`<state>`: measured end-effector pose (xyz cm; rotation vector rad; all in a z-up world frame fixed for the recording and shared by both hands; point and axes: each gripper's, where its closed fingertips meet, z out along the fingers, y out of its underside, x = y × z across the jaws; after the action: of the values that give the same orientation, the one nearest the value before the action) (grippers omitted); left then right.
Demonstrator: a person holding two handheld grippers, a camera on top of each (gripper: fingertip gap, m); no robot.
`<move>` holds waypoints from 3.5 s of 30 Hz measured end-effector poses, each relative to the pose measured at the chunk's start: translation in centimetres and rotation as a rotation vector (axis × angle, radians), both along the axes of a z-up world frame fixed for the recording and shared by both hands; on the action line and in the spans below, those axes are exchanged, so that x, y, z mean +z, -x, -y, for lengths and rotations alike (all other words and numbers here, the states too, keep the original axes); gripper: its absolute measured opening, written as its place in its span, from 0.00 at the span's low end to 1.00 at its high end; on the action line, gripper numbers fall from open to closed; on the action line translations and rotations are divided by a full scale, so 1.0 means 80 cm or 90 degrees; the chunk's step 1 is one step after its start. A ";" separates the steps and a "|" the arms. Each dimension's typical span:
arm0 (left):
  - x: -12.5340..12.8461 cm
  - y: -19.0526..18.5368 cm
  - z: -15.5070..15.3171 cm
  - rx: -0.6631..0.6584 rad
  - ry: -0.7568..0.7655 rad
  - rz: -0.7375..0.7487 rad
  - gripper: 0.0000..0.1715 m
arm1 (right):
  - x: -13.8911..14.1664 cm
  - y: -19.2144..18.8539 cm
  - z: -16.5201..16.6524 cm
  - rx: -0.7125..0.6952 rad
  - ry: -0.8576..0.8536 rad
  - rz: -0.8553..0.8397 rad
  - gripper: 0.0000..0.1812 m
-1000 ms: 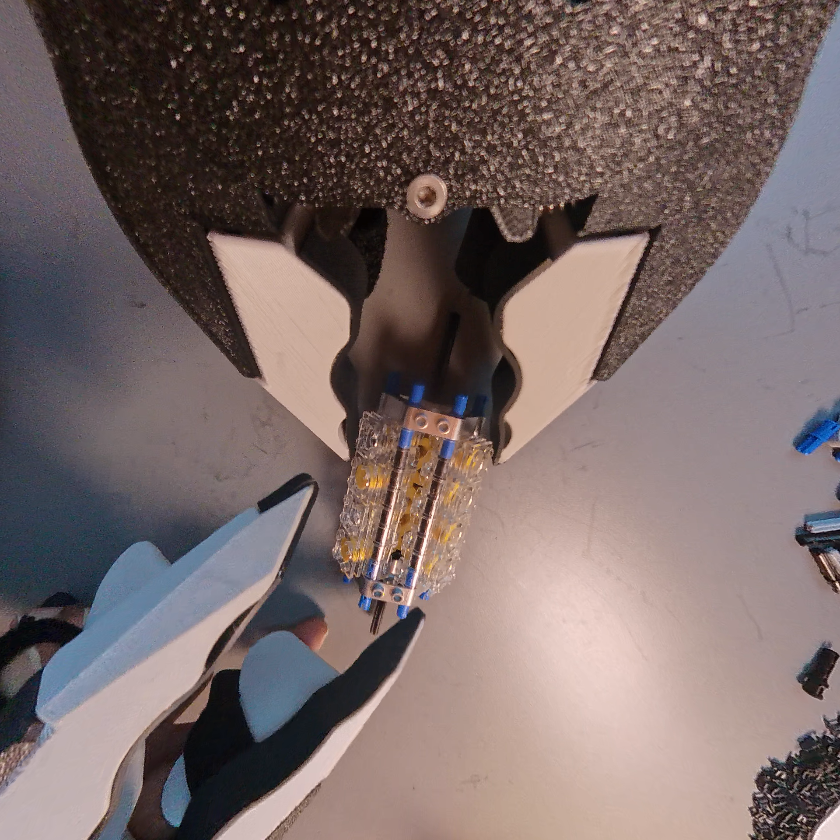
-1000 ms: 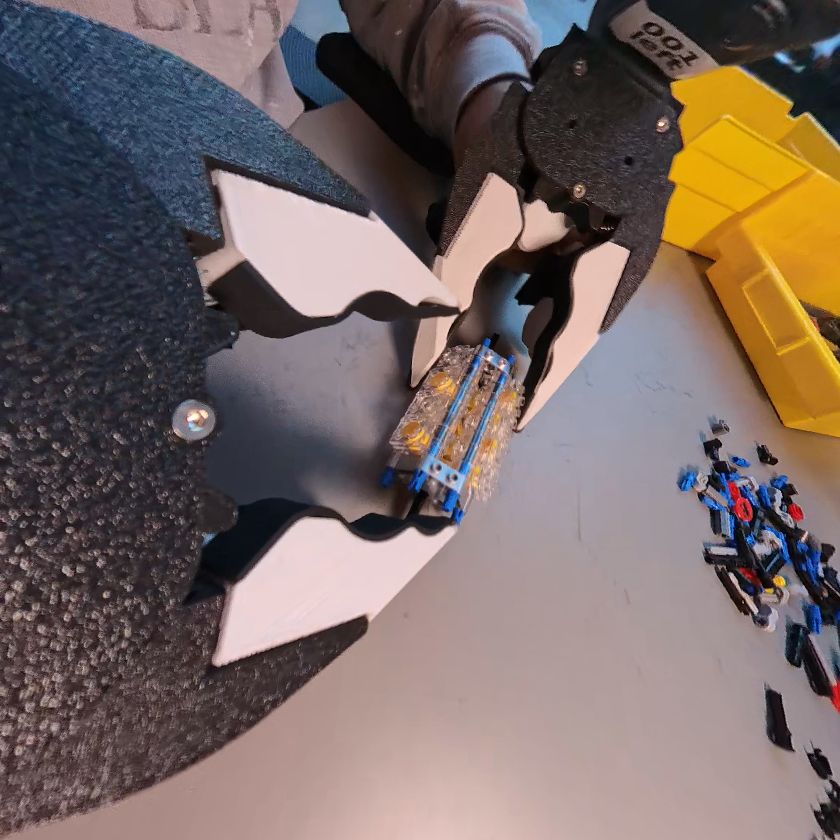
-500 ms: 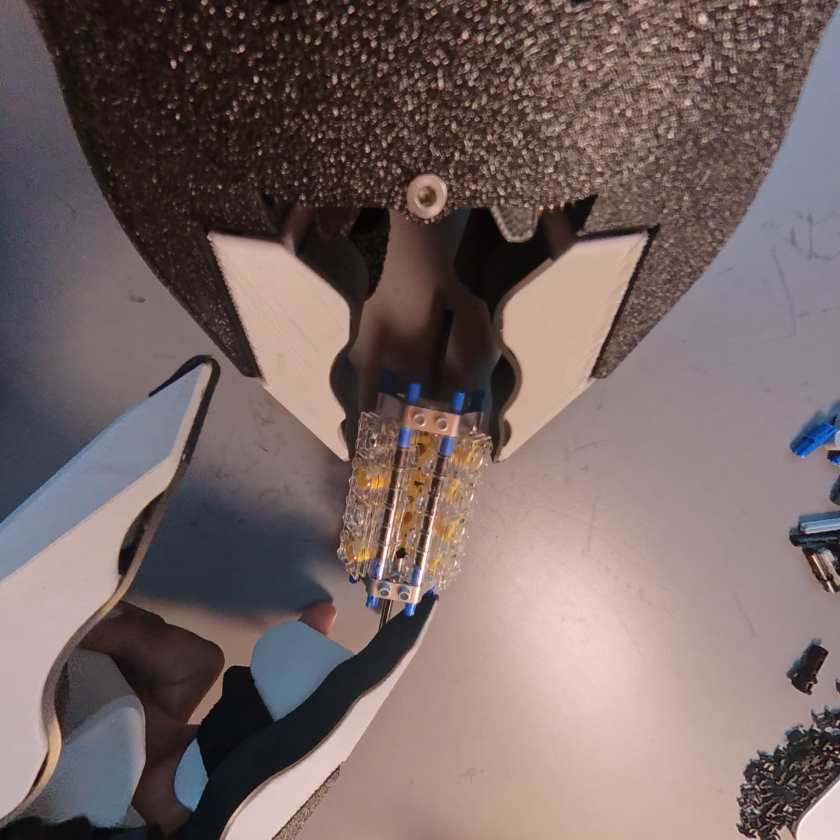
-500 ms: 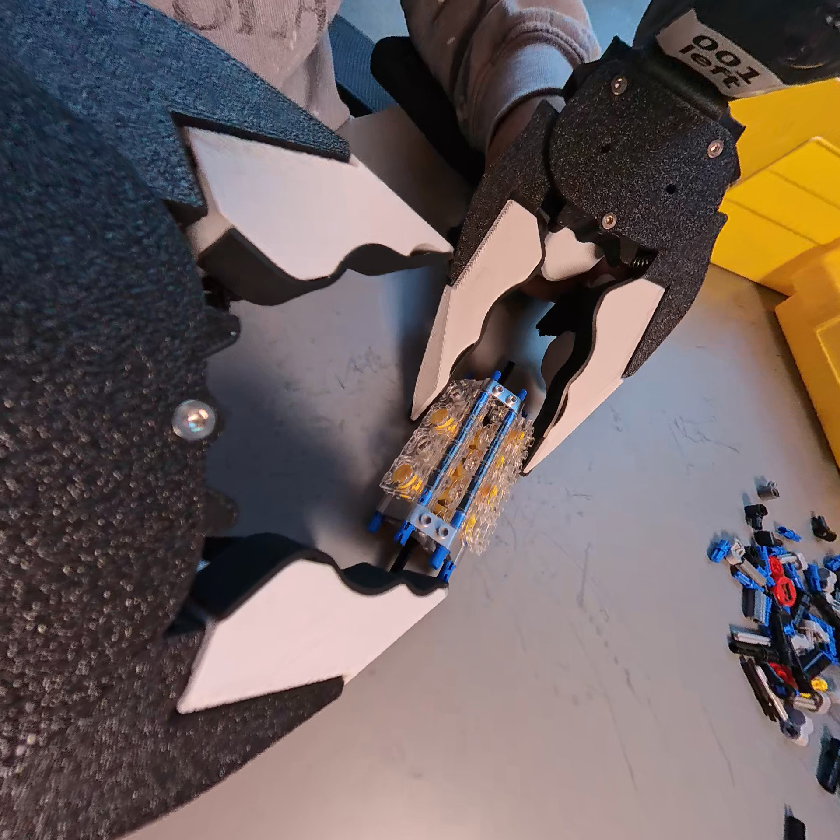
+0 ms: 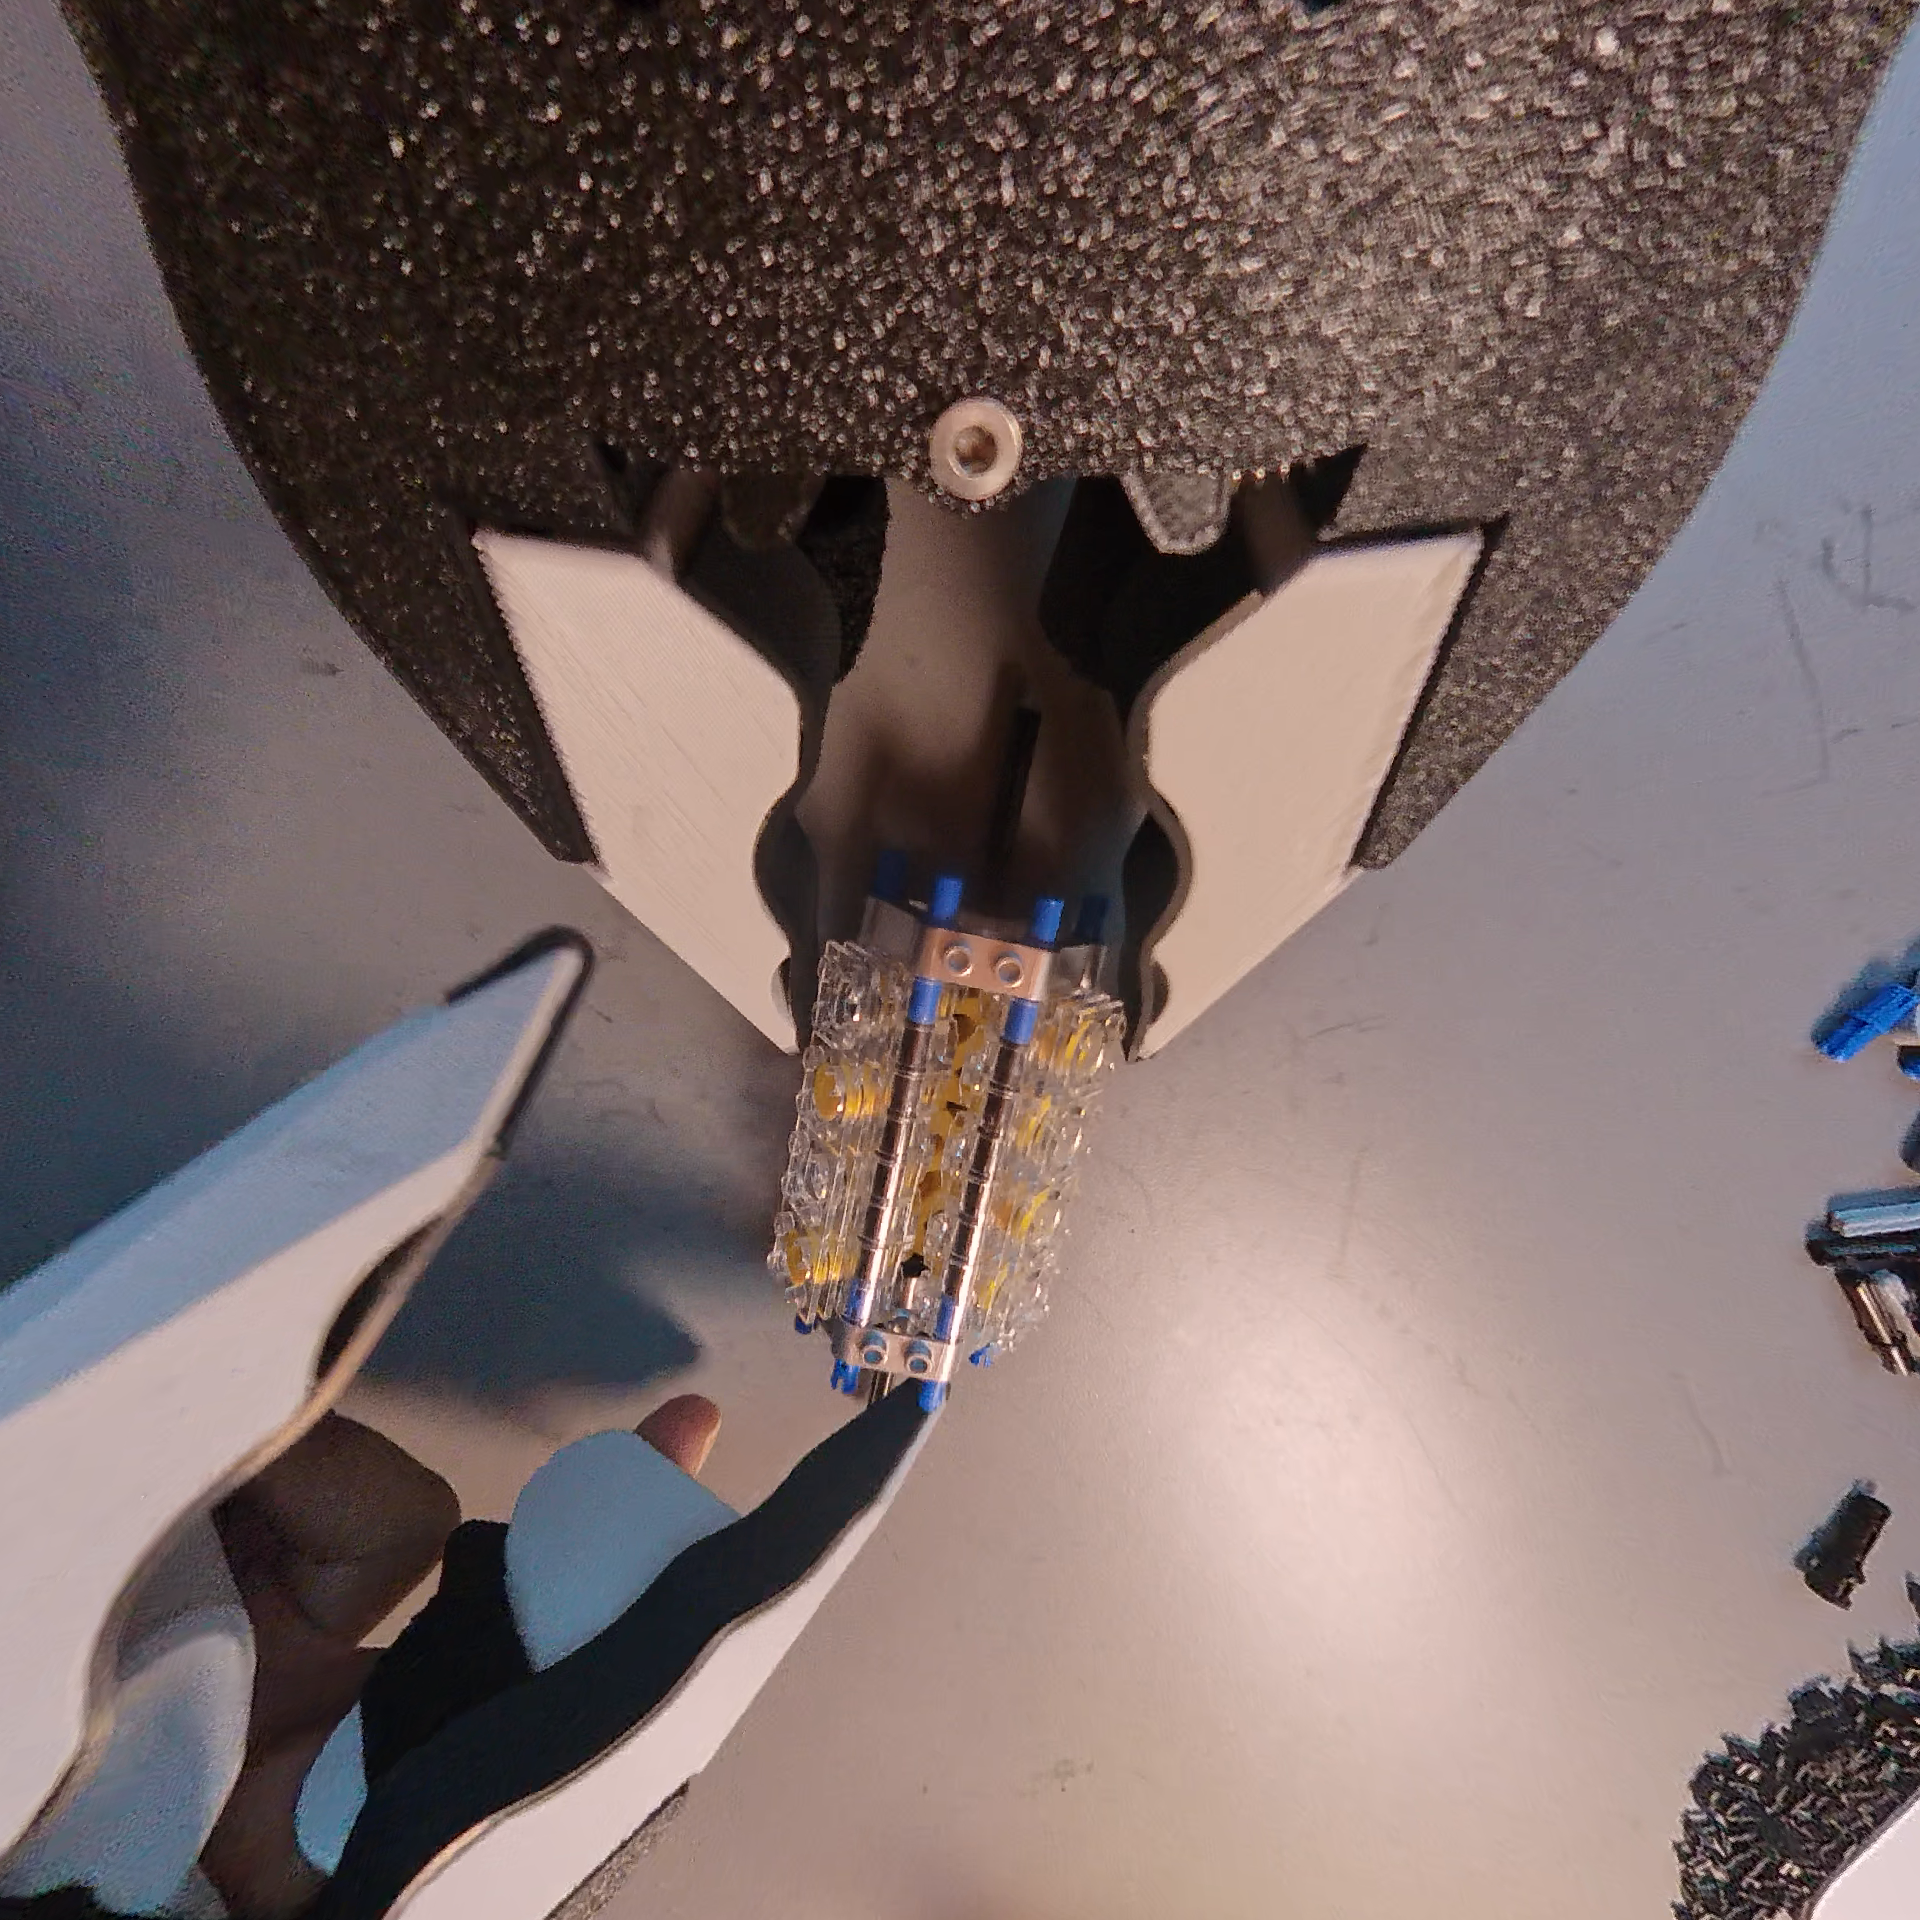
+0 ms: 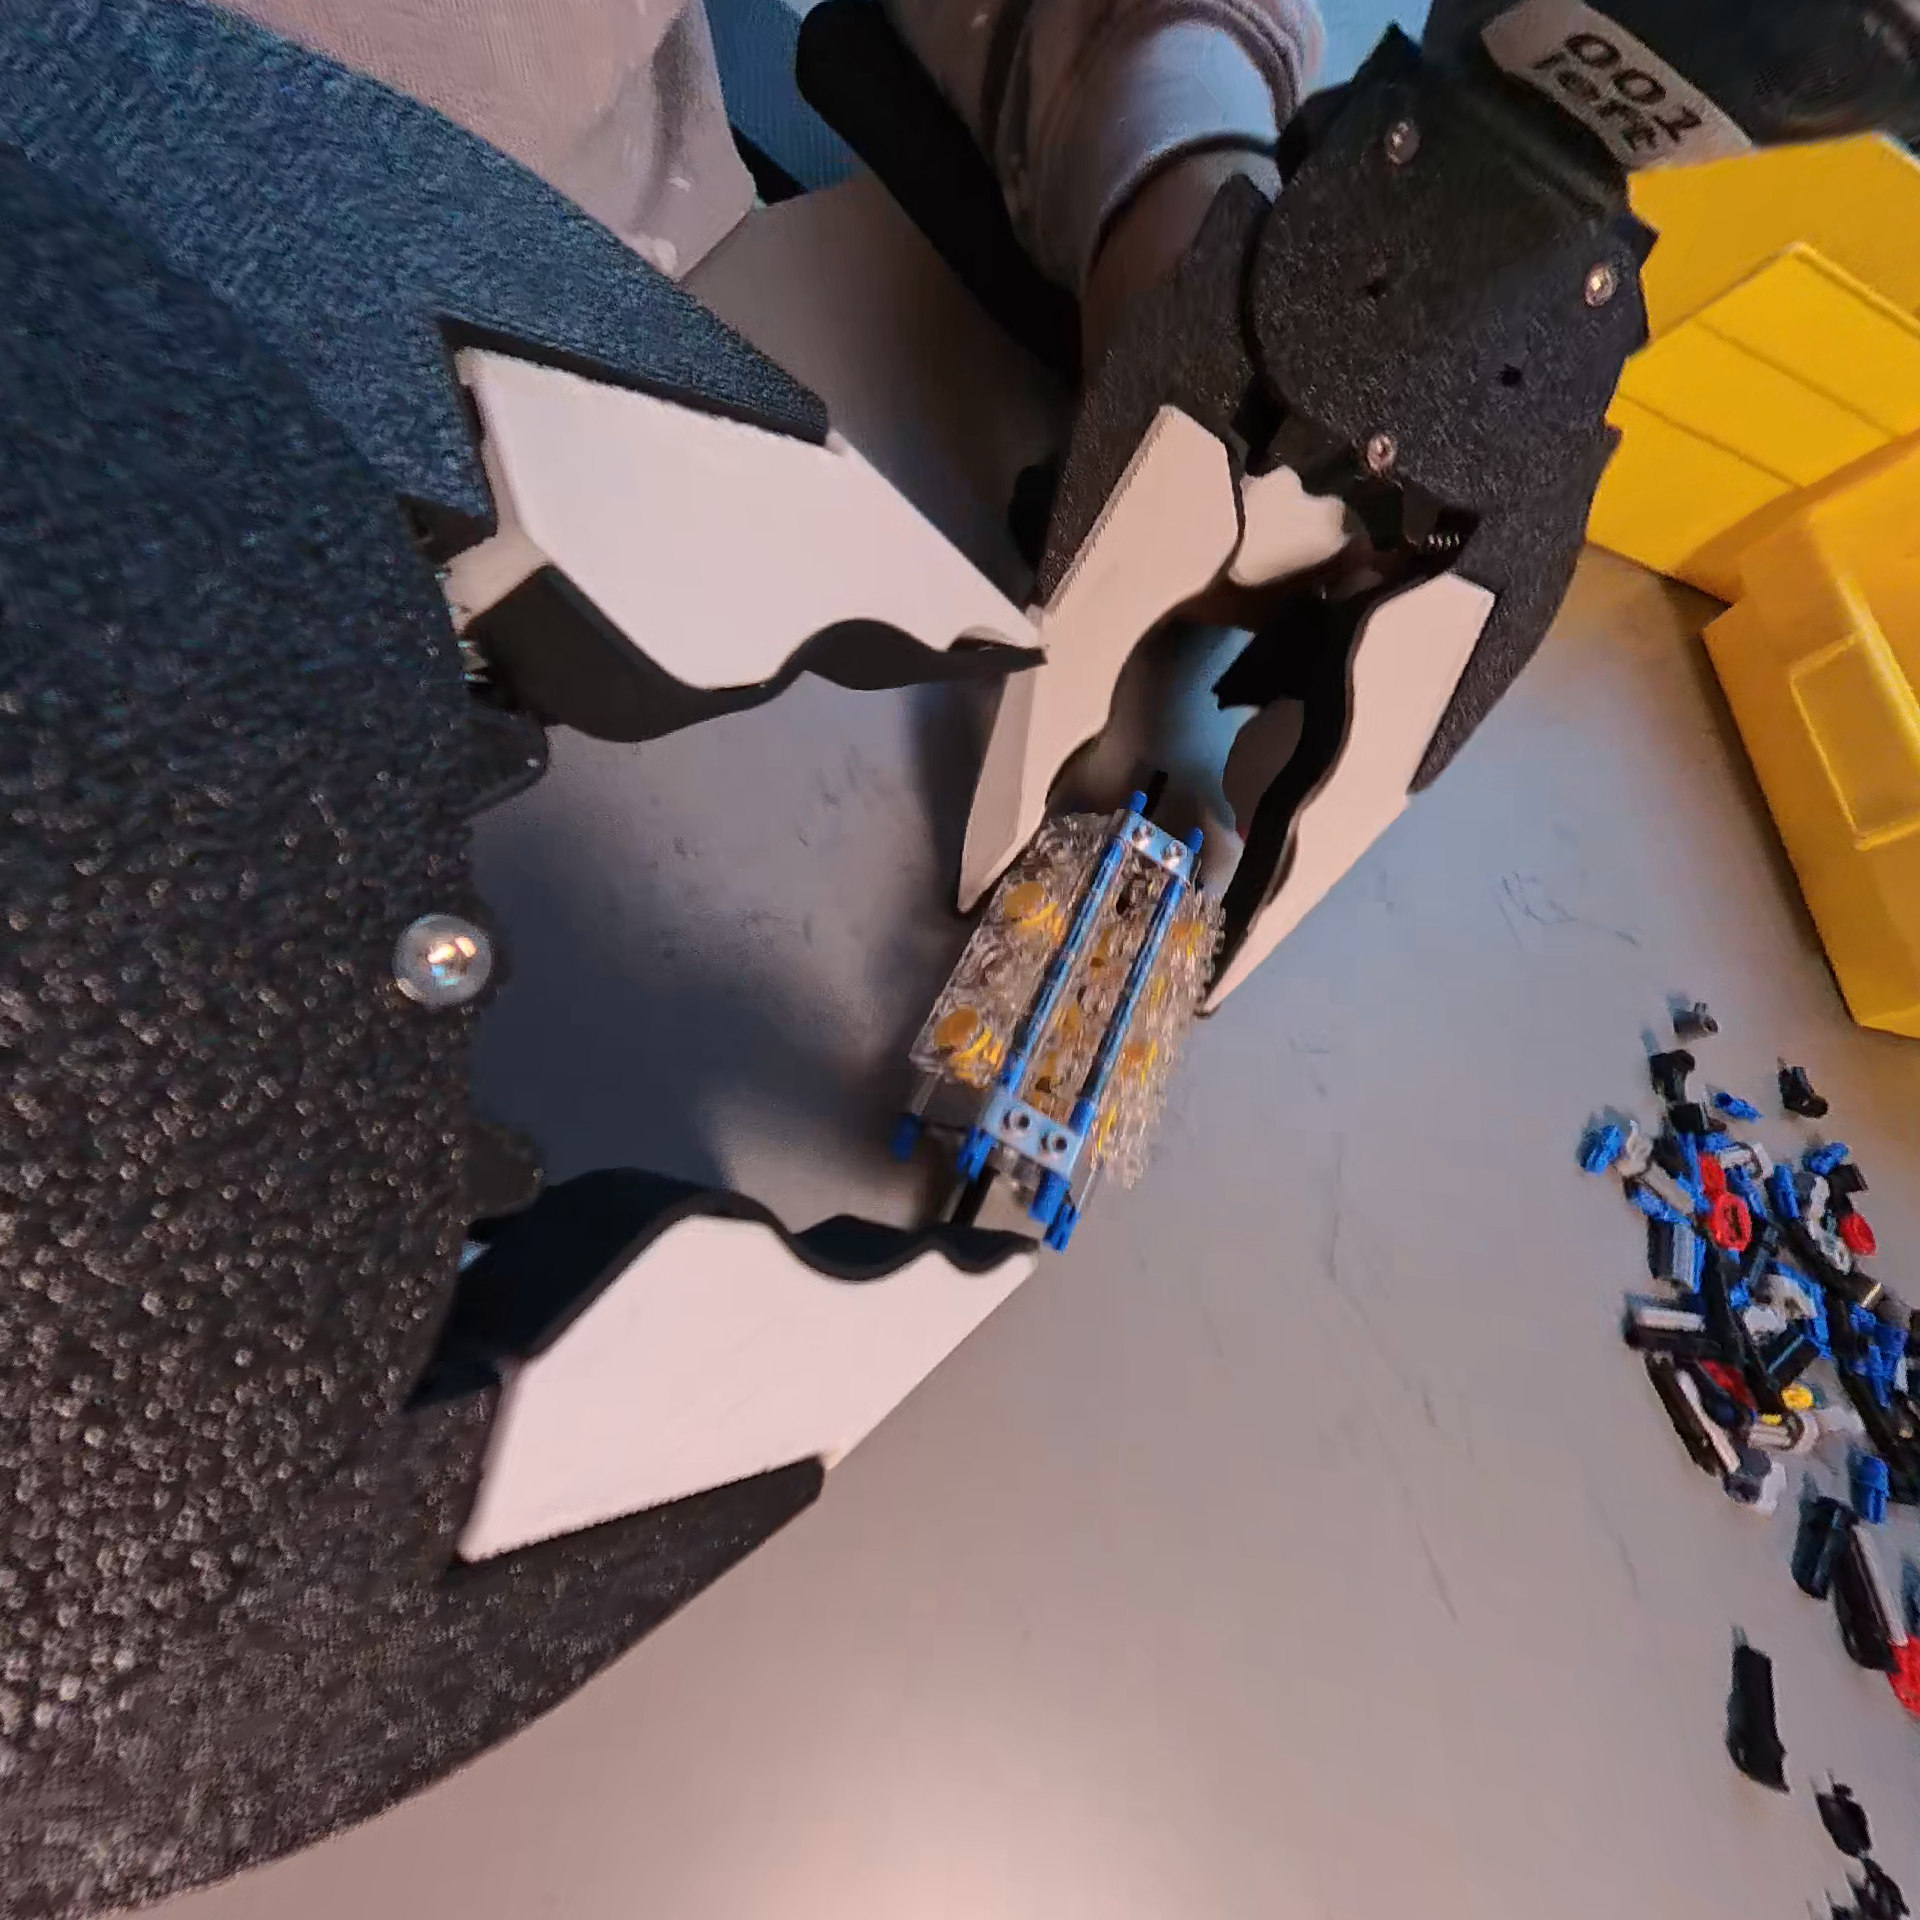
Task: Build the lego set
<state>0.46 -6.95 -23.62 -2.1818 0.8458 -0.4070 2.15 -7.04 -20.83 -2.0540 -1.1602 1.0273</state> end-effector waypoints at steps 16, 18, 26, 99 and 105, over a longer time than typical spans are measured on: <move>0.000 0.000 0.000 -0.002 -0.002 -0.003 0.33 | -0.005 0.005 0.014 0.052 -0.065 0.037 0.62; -0.001 0.000 0.000 0.000 -0.001 0.000 0.33 | -0.003 -0.002 -0.002 -0.003 -0.045 0.017 0.49; -0.001 0.000 0.001 0.007 0.000 -0.007 0.33 | -0.006 -0.019 -0.015 -0.100 -0.036 0.029 0.25; 0.088 0.108 -0.041 0.076 -0.196 0.172 0.45 | -0.008 0.009 -0.087 0.425 -0.311 0.074 0.46; 0.122 0.125 -0.046 0.114 -0.326 0.160 0.26 | 0.103 -0.007 -0.146 0.195 -0.314 -0.179 0.49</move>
<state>-9.50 -3.28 -13.85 -1.6722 0.5373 -0.3238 2.72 4.66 -12.60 -1.3342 -1.4320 1.0038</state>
